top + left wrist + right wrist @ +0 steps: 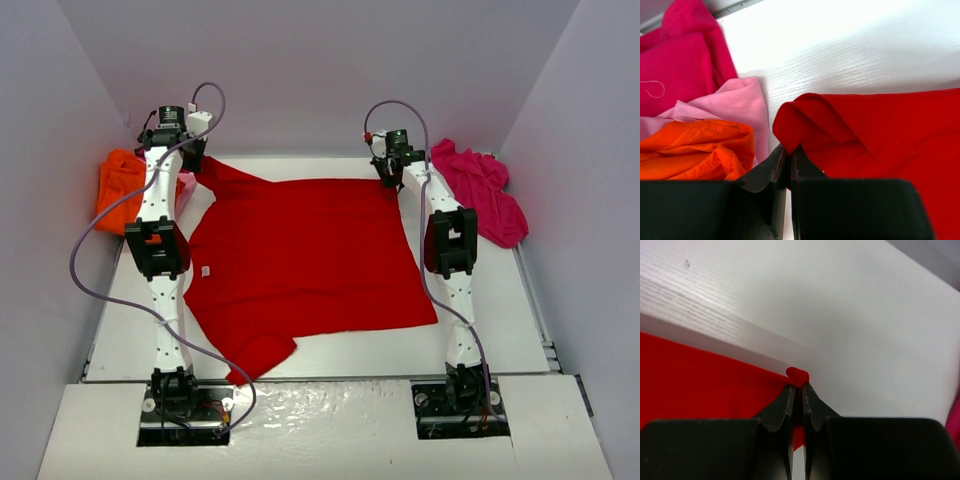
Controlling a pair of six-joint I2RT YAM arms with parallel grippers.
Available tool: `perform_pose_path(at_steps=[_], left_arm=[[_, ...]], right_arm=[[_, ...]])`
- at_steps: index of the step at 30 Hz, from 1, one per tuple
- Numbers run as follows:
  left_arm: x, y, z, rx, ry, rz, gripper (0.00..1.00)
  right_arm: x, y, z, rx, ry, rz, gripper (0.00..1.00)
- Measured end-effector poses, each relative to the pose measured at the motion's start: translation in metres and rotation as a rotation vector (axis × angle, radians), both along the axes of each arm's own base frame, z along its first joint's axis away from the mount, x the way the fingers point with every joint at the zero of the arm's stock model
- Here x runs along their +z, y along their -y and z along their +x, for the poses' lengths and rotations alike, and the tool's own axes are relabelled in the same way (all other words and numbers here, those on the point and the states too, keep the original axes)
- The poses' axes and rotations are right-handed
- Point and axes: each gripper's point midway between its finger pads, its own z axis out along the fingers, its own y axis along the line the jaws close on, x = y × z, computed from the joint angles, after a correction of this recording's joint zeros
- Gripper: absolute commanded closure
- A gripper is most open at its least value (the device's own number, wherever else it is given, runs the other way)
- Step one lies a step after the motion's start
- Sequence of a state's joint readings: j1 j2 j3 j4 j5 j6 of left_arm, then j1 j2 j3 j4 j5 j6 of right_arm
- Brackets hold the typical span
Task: Fold and stack the t-shirts
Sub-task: Grap the side of the flattened tshirt furthest away from the robot with both arms
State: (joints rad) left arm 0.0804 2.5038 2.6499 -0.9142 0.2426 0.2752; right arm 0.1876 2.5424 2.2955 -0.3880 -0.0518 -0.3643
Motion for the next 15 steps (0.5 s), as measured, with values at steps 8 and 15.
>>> perform_pose_path(at_steps=[8, 15], left_arm=[[0.021, 0.004, 0.013, 0.001, 0.081, 0.023, 1.00], [0.035, 0.003, 0.022, 0.004, 0.135, 0.050, 1.00]], right_arm=[[0.025, 0.013, 0.022, -0.068, 0.117, -0.057, 1.00], [0.033, 0.017, 0.030, -0.090, 0.164, -0.073, 1.00]])
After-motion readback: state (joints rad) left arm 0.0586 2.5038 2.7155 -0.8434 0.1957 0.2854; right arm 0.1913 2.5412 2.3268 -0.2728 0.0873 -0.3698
